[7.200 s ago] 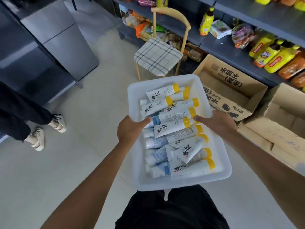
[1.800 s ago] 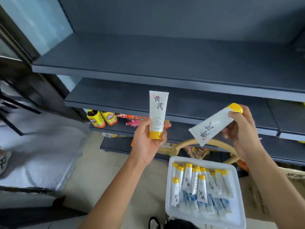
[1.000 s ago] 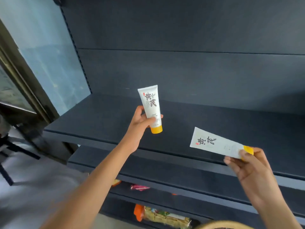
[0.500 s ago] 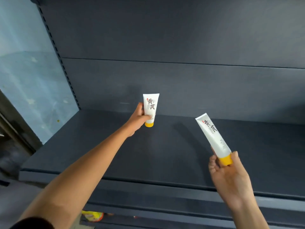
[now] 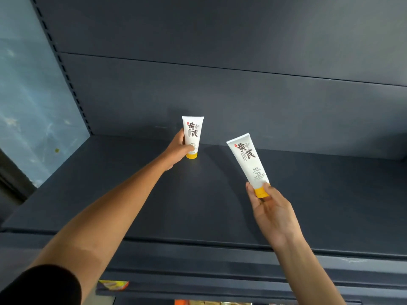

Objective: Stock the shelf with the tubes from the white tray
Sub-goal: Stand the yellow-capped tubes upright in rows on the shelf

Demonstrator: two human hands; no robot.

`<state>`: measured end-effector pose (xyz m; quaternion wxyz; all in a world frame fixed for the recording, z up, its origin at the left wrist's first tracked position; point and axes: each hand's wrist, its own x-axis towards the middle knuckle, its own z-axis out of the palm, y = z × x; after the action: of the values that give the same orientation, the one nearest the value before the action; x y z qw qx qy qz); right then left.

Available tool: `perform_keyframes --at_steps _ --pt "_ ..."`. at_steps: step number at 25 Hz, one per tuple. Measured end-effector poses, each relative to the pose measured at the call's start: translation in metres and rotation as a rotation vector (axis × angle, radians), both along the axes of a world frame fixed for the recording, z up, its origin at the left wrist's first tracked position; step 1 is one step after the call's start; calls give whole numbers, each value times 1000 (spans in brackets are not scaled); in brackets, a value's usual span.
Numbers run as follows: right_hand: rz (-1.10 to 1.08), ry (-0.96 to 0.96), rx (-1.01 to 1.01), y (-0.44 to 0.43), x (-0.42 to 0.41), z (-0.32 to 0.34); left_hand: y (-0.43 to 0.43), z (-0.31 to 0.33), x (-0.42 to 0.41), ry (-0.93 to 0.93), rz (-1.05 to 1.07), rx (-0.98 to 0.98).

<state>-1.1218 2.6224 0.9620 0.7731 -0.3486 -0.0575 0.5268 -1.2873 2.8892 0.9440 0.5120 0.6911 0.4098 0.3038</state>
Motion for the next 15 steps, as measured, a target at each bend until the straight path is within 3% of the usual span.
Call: perform_keyframes --at_steps 4,7,11,15 --pt "18 25 30 22 -4 0 4 -3 -2 28 15 -18" --pt "53 -64 76 35 -4 -2 5 -4 -11 4 68 -48" --pt "88 -187 130 45 -5 -6 -33 12 -21 -135 499 2" --pt "183 -334 170 57 -31 -9 -102 15 -25 -109 58 -90"
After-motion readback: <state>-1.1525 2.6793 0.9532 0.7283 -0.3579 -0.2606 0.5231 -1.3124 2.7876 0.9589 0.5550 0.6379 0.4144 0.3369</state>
